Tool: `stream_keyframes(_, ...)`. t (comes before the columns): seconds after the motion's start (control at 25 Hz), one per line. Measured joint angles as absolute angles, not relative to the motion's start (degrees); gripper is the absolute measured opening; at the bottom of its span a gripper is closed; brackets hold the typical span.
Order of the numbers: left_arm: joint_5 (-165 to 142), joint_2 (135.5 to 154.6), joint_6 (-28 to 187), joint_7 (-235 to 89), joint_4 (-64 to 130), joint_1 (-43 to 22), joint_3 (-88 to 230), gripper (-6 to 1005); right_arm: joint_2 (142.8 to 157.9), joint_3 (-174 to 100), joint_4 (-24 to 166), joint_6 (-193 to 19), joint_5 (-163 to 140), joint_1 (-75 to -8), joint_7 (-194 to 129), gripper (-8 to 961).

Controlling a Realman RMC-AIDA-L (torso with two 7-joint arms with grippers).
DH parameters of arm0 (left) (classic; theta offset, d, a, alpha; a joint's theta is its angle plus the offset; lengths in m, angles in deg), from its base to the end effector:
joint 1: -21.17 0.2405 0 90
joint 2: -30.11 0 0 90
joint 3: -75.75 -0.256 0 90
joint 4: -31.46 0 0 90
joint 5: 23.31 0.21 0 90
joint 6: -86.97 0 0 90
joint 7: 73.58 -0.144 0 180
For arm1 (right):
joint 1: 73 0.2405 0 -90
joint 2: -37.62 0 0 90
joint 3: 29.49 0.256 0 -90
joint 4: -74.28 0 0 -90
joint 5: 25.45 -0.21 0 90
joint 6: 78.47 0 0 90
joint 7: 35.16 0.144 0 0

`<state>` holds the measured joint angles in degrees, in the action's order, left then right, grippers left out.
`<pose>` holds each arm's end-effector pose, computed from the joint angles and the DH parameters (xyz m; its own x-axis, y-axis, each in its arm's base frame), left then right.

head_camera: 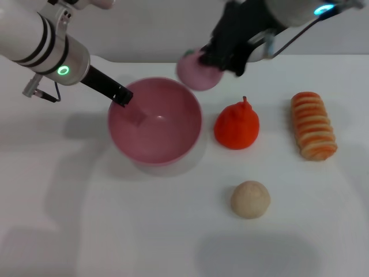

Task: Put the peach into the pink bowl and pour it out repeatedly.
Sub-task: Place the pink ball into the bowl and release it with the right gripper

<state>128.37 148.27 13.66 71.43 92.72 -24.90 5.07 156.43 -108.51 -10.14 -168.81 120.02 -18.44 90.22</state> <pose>-0.1673 0.4252 0.0052 0.7661 0.6416 -0.0390 0.5215 -0.6558 -0.5459 0.0185 0.3857 0.0130 0.9566 0.0715 0.2827 0.1698 -0.9248 -0.3404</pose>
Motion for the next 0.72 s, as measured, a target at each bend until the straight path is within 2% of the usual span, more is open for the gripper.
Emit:
stream_keyframes(0.24,127.98,148.41,14.04,71.49,92.71,-24.96,4.44,42,156.58,-111.72,-3.26,-164.96,116.59,-16.24,89.5,84)
stream_keyframes(0.56,127.86,148.41,14.39,71.22,92.63,-24.98,4.38,42,156.62,-112.15,-3.17,-162.82,116.19,-16.94,89.46,102)
stream_keyframes(0.72,127.76,148.41,15.71,70.98,92.86,-24.88,4.13,42,156.59,-107.83,-5.86,-159.3,115.09,-21.52,89.88,279)
